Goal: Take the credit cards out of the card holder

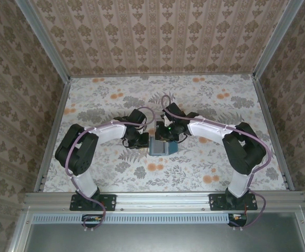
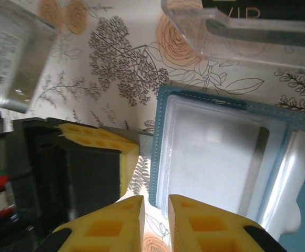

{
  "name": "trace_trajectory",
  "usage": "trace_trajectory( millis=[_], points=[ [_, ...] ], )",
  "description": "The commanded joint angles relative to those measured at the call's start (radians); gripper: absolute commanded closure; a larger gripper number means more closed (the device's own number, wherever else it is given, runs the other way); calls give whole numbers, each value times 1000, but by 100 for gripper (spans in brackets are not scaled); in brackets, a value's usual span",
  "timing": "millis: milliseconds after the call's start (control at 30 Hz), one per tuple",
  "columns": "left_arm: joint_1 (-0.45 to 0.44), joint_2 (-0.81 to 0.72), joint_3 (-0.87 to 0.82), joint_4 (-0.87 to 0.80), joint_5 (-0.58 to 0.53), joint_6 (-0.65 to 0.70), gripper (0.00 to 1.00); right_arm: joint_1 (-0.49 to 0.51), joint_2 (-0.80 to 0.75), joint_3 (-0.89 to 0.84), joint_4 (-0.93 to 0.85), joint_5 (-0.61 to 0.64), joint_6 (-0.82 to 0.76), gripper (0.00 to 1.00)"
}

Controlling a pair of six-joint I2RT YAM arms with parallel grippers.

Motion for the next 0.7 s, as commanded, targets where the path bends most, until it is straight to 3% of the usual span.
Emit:
trace_trajectory(
  millis=[0,433,667],
  points=[
    [8,19,-22,16,24,20,91,13,31,28,18,-28,39,79],
    [6,16,-44,42,41,8,90,39,138,91,-27,-7,53,74],
    [8,8,-40,30,39,14,91,42,151,114,-126,82,43,64]
  ],
)
